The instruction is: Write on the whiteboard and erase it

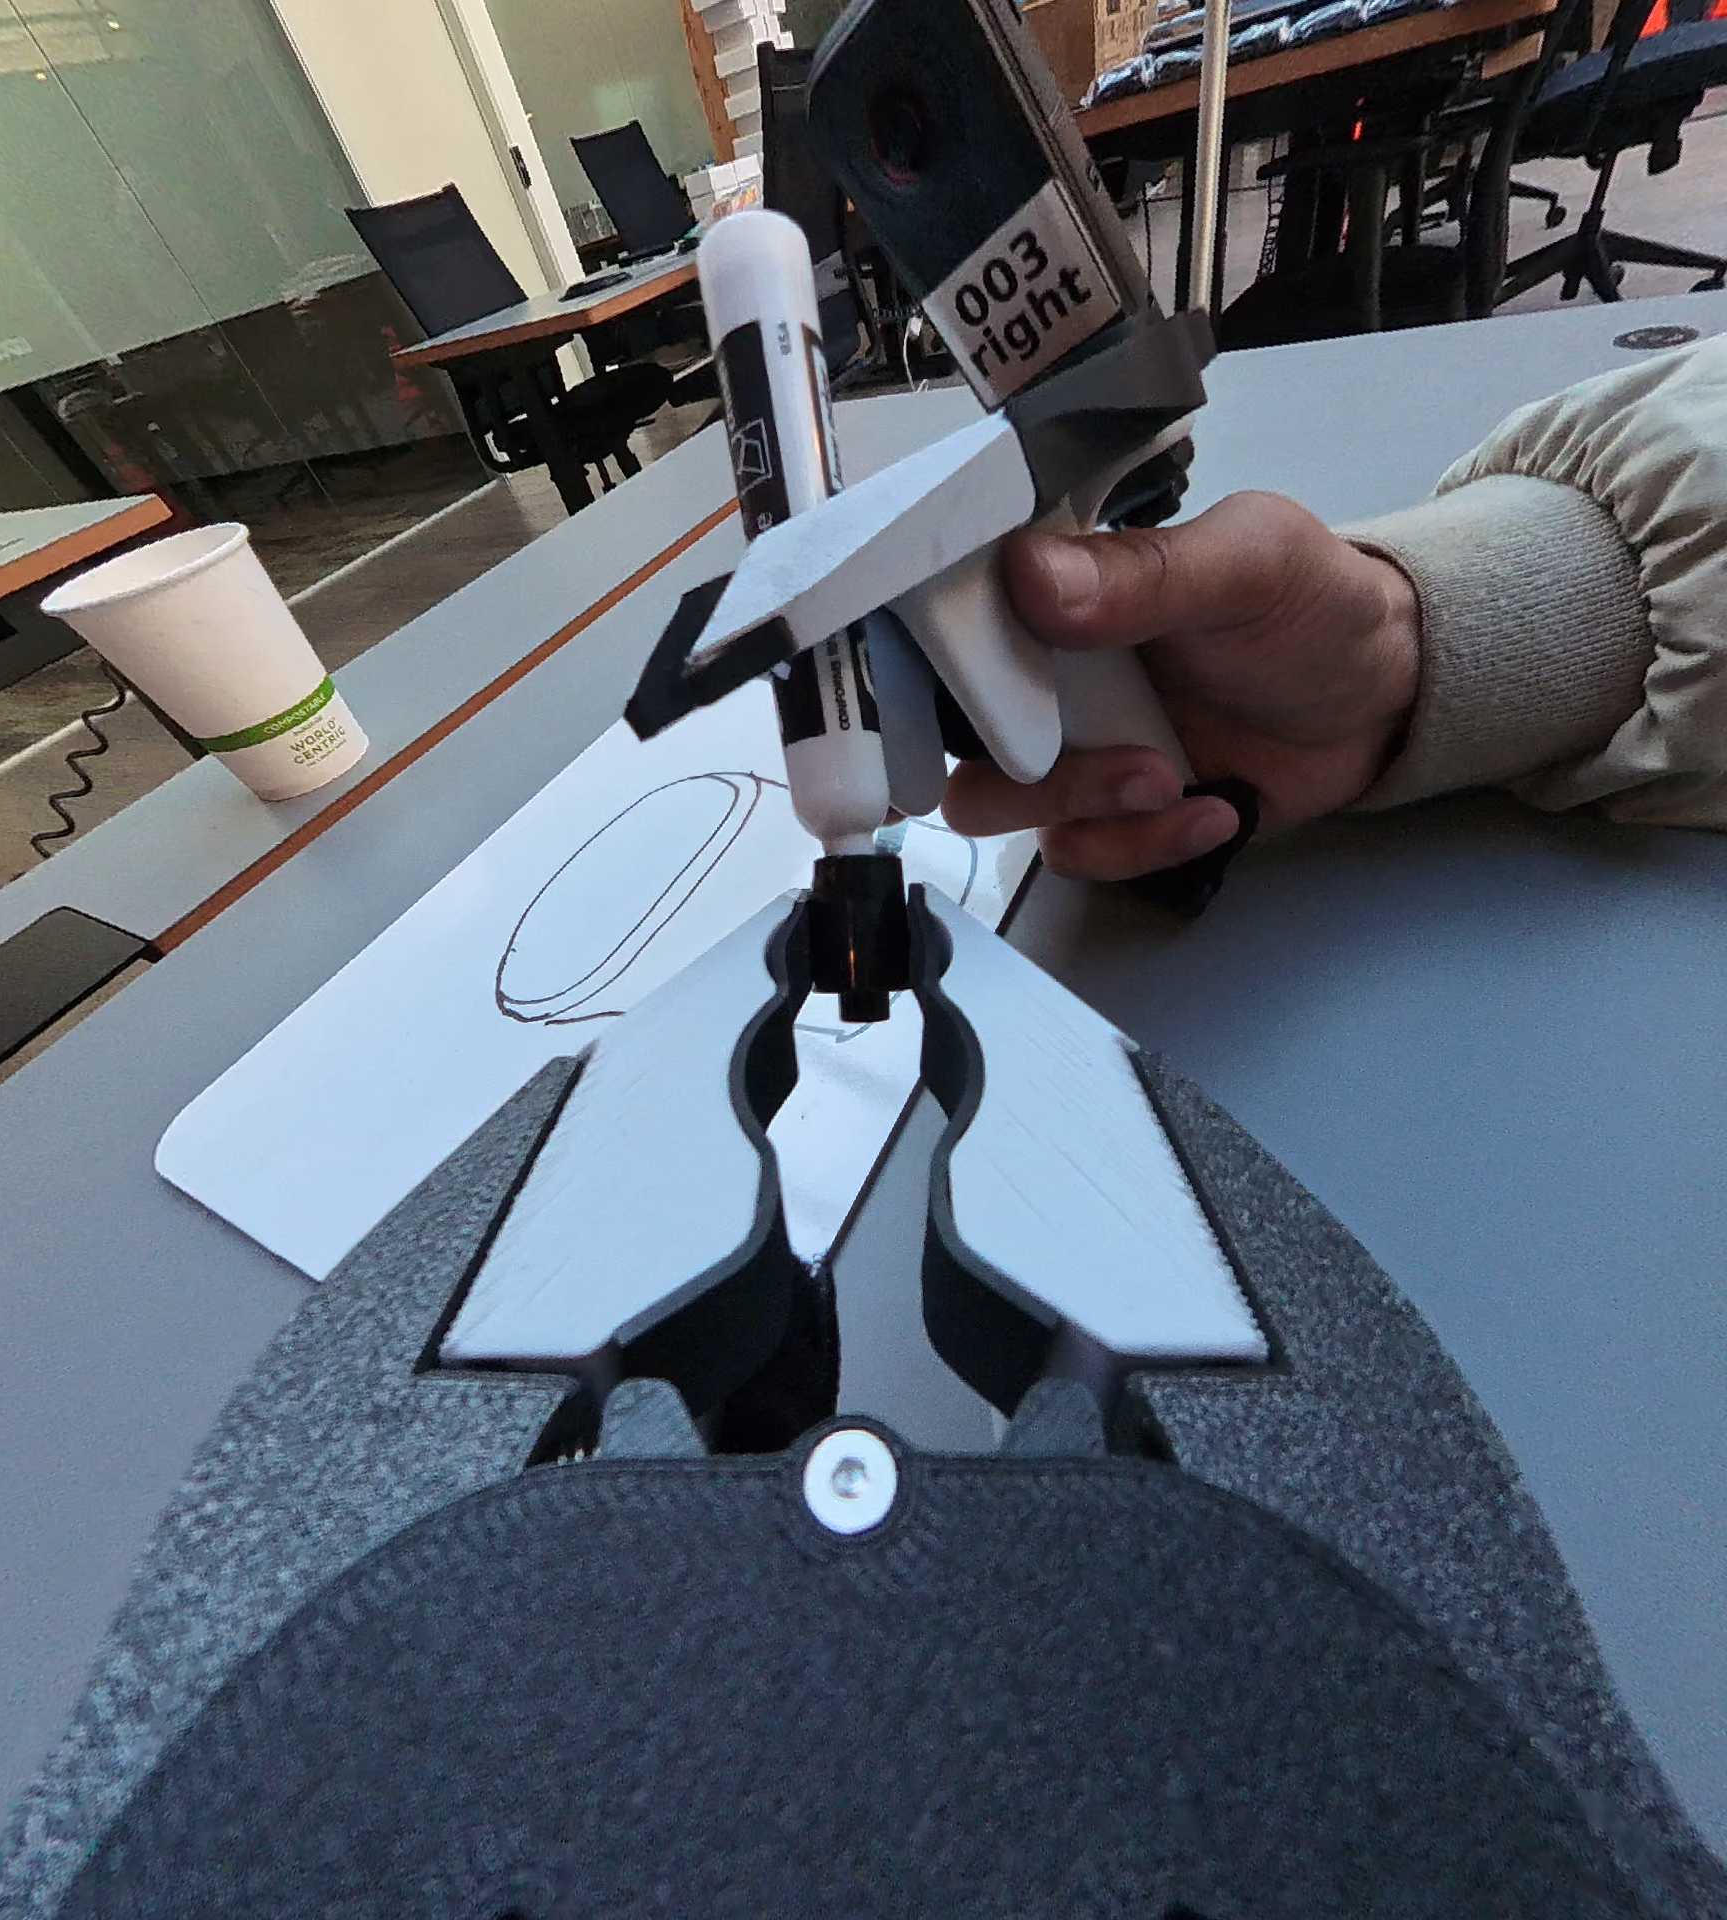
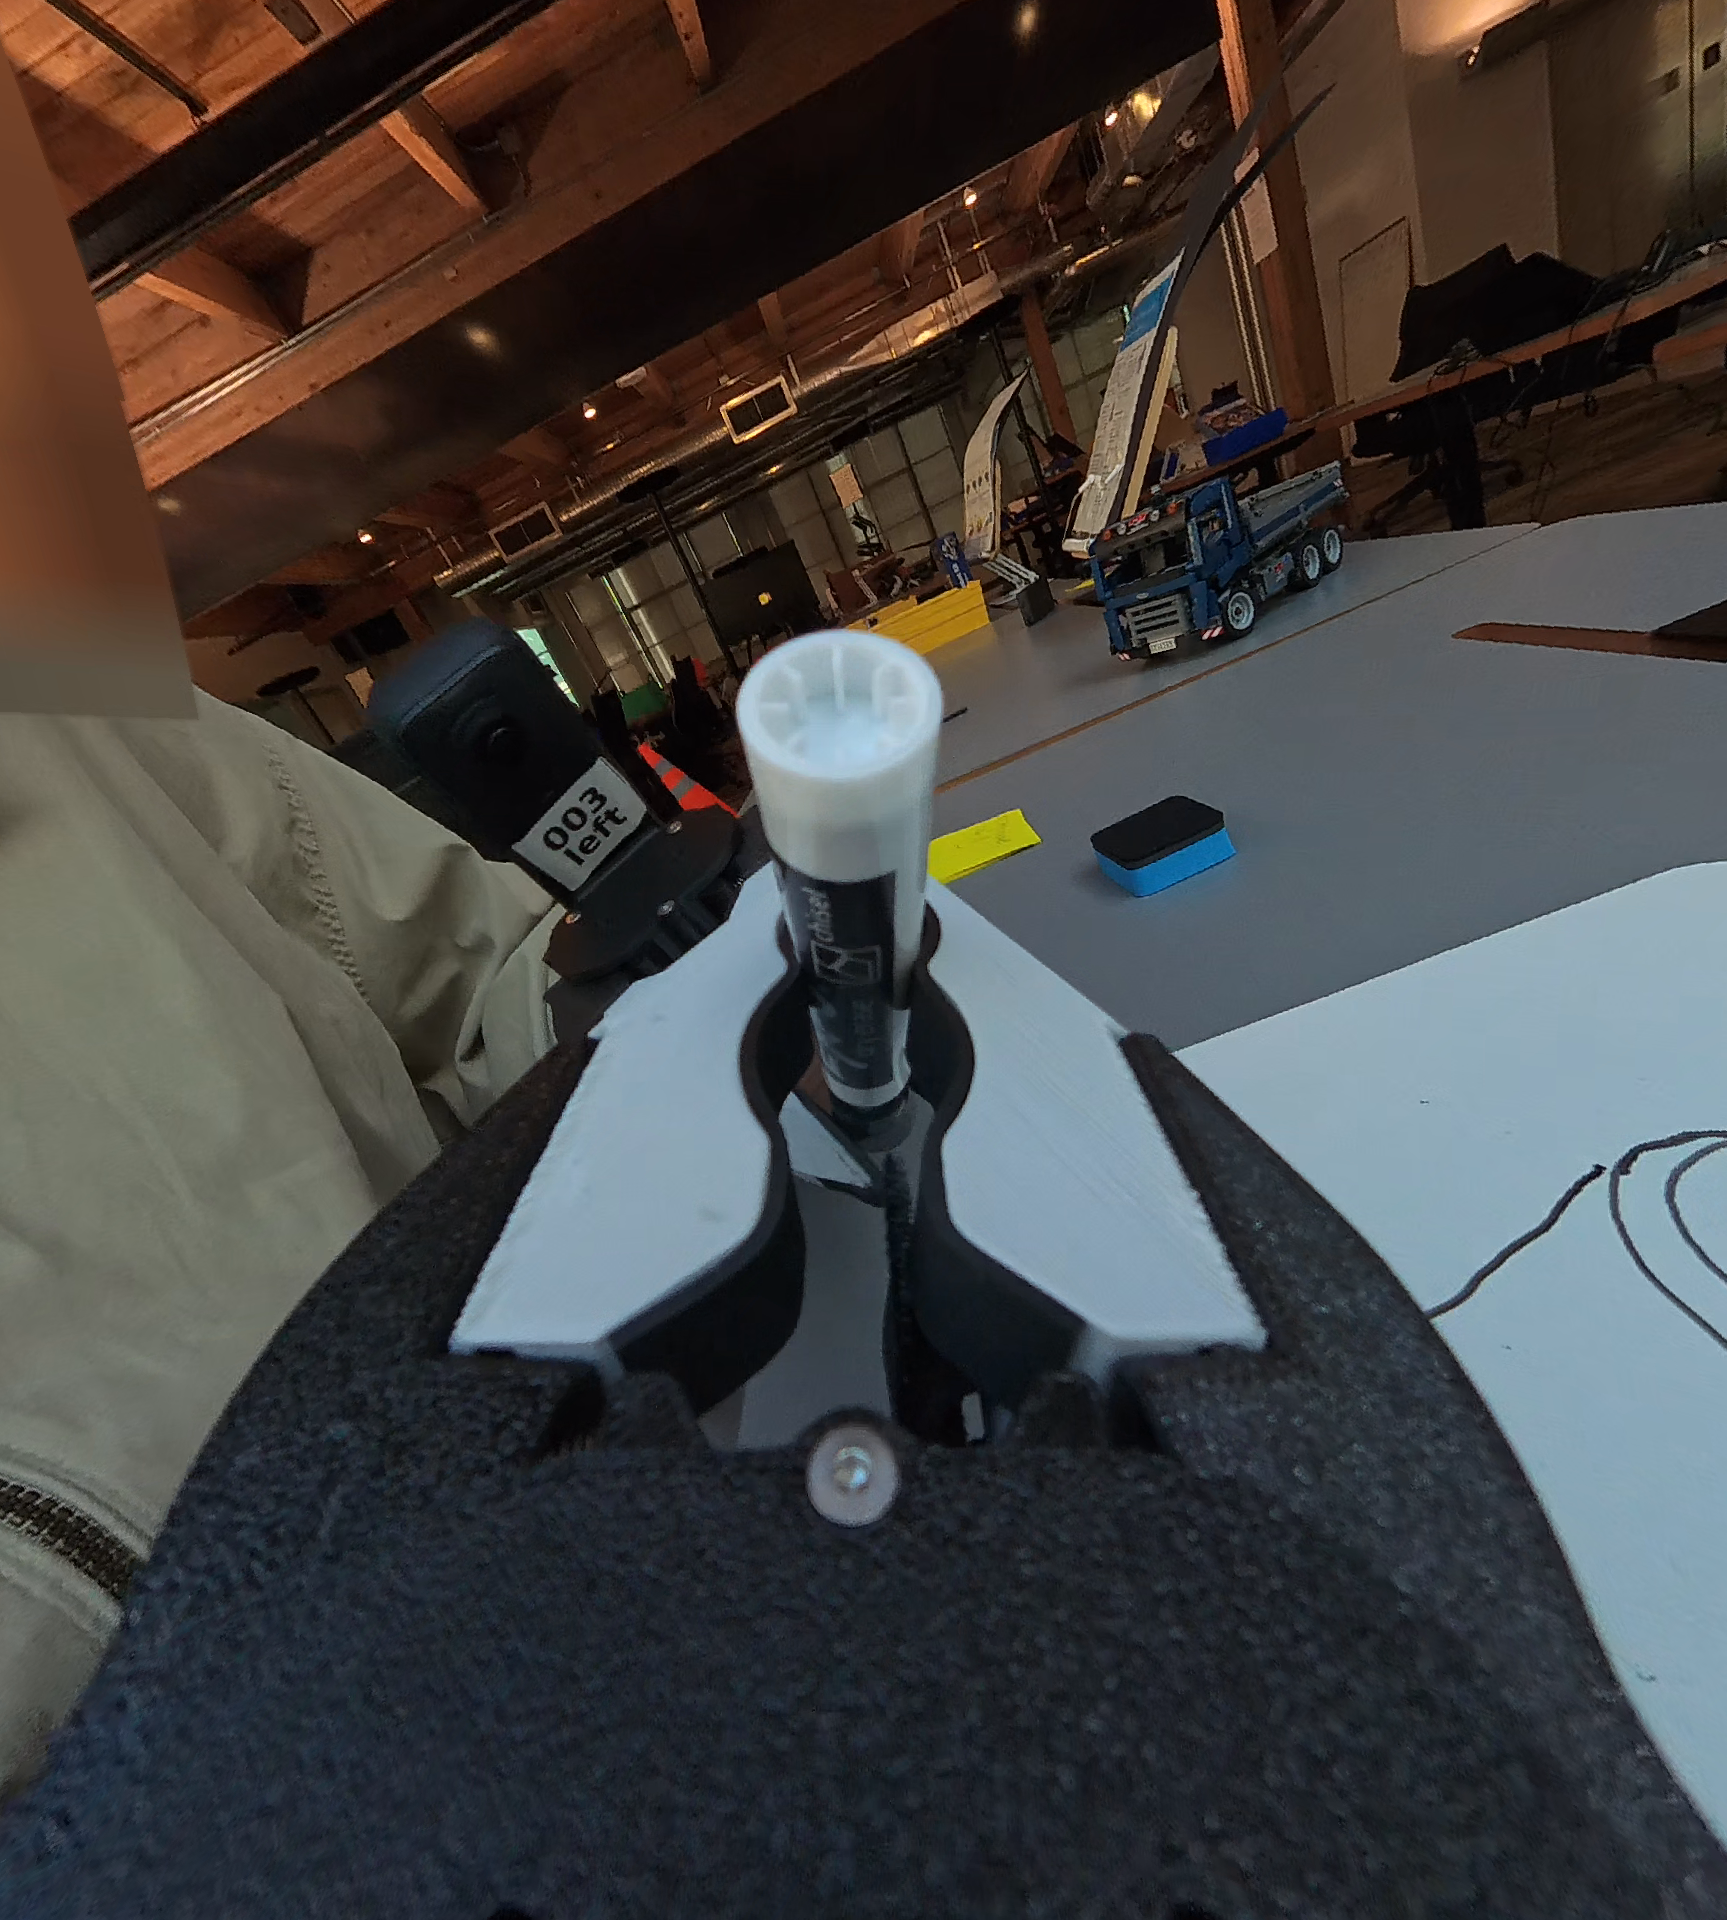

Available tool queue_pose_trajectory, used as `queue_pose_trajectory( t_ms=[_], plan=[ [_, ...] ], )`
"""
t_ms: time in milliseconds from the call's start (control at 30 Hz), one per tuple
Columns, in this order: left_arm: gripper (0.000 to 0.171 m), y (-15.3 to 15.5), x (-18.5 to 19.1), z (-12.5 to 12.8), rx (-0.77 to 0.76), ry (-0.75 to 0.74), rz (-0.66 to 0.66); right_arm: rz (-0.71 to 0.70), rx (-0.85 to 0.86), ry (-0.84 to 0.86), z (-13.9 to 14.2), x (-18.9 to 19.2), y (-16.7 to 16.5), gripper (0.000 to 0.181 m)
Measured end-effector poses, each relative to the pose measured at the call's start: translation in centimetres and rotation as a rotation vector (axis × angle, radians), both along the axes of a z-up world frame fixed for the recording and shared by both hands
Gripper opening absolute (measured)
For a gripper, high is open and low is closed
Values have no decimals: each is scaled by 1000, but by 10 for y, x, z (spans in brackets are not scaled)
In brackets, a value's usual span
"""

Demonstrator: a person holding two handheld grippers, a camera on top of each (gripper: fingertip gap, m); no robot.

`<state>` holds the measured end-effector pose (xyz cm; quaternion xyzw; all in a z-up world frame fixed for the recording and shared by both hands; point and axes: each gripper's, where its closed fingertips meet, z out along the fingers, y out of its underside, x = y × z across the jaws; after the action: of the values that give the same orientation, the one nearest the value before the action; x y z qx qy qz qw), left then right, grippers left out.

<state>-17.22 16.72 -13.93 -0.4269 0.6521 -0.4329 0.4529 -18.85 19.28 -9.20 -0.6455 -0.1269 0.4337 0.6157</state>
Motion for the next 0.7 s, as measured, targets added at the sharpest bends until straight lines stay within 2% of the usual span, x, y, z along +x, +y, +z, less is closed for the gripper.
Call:
queue_pose_trajectory(
  t_ms=[100,167,200,267,333,500,567,633,700],
  plan=[
    [17,4,2,5,-41,-13,-18,-4,-6,-25,3,5,3,12],
    [18,19,3,0,123,-22,13,-27,-57,-161,-10,9,6,17],
    [18,23,1,-4,218,-27,11,9,-96,-201,-15,10,1,20],
    [18,34,-4,-16,358,-7,32,20,-129,-211,-17,19,-4,36],
    [18,39,-10,-22,441,-11,34,35,-162,-273,-26,22,-10,37],
    [18,38,-12,-24,444,2,21,20,-215,-435,-49,22,-9,51],
    [18,39,-15,-29,472,24,12,-29,-211,-435,-37,41,-12,51],
    [18,46,-21,-29,464,37,19,-59,-232,-473,-30,50,-25,52],
    [18,53,-30,-29,416,67,16,-44,-239,-550,-38,32,-47,53]
  ],
)
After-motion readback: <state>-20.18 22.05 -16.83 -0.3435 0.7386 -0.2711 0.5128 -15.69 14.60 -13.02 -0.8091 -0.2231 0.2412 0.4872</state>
